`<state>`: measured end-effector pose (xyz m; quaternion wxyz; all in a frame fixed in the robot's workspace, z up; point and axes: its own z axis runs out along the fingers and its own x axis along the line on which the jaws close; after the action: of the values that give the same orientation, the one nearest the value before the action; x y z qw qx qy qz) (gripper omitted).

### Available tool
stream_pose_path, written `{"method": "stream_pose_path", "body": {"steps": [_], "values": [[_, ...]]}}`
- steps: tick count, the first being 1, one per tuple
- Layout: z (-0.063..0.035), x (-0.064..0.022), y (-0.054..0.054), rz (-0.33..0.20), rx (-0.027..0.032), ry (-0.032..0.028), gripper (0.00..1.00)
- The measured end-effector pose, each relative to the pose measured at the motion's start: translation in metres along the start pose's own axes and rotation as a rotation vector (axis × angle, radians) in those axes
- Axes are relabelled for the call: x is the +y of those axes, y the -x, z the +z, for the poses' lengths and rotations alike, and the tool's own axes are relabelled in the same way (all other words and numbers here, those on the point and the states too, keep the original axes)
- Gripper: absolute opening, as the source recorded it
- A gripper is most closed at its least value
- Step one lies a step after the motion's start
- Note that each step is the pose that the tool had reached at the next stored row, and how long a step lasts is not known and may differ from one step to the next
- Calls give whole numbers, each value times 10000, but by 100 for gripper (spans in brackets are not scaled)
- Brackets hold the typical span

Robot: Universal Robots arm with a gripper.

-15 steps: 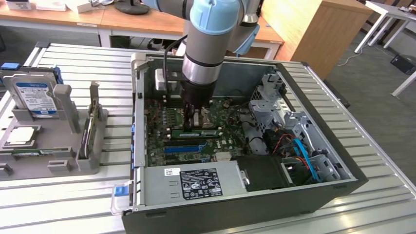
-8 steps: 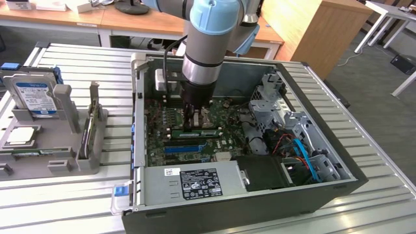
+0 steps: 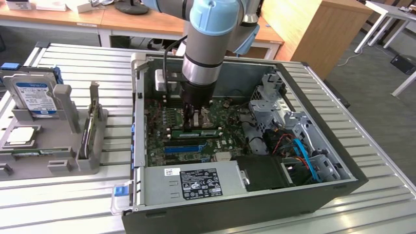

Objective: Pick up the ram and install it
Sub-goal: 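Press down the ram until it locks into place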

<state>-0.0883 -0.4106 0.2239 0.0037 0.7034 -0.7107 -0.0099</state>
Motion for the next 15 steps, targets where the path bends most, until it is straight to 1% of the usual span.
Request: {"method": "stream_pose_path", "body": {"steps": [15], "values": [[15, 0, 0, 0, -3, 0, 11]]}}
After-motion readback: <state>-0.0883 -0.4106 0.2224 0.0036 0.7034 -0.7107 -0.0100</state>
